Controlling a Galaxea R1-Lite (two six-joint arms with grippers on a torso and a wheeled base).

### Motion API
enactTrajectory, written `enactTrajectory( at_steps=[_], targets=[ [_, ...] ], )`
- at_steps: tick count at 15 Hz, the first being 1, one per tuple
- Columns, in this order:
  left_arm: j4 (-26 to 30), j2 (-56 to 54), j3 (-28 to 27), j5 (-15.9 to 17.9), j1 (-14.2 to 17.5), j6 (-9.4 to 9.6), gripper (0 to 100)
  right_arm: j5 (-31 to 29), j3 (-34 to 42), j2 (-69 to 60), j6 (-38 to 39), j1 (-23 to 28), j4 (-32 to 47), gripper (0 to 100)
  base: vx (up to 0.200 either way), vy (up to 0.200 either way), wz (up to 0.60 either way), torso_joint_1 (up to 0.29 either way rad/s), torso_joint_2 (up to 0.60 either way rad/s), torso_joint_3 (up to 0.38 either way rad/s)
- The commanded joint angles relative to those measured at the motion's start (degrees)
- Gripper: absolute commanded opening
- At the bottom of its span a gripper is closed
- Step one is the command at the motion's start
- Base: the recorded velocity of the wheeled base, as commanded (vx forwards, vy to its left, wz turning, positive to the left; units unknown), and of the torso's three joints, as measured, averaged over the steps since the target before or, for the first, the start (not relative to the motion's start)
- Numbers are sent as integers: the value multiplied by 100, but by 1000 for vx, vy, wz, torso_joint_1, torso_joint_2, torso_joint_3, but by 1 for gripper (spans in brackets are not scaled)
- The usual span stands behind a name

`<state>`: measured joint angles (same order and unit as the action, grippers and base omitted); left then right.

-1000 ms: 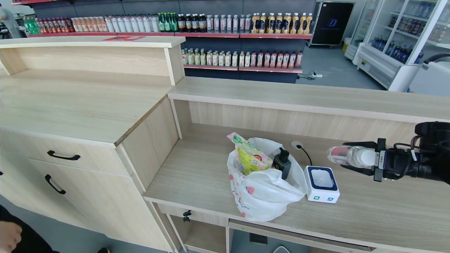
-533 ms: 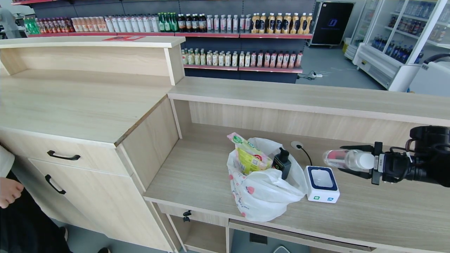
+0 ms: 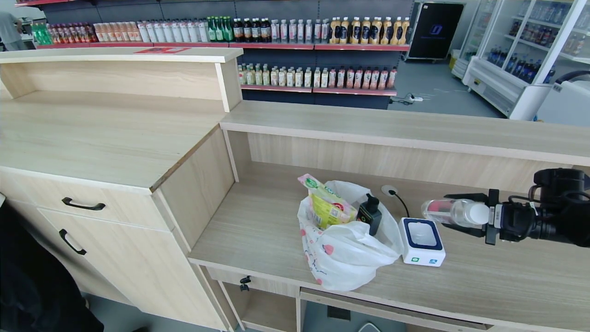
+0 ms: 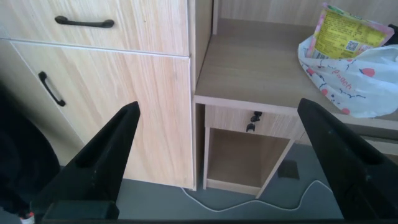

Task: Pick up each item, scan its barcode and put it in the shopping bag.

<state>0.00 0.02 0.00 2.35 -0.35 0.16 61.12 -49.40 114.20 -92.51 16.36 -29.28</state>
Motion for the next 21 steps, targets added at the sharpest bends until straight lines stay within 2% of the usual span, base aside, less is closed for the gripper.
enactTrajectory(
  at_steps=[1,7,9,11,14,16,20,21],
  targets=[
    [0,6,0,2,0,-7,100,-4,18,-47,5,-1,37,0,0,0,0,0,0,0],
    [0,6,0,2,0,2,100,-22,35,-258,102,-1,10,0,0,0,0,0,0,0],
    [0,6,0,2,0,2,100,-22,123,-654,559,8,45,0,0,0,0,0,0,0],
    [0,6,0,2,0,2,100,-57,255,-1278,1508,-1,63,0,0,0,0,0,0,0],
    [0,6,0,2,0,-7,100,-725,492,-2403,3600,34,133,0,0,0,0,0,0,0],
    [0,6,0,2,0,2,100,-962,580,-2974,4584,306,450,0,0,0,0,0,0,0],
    [0,6,0,2,0,-7,100,-1577,563,-4029,6166,1203,2287,0,0,0,0,0,0,0],
    [0,6,0,2,0,2,100,-1621,422,-4002,6413,1291,2418,0,0,0,0,0,0,0]
  ],
)
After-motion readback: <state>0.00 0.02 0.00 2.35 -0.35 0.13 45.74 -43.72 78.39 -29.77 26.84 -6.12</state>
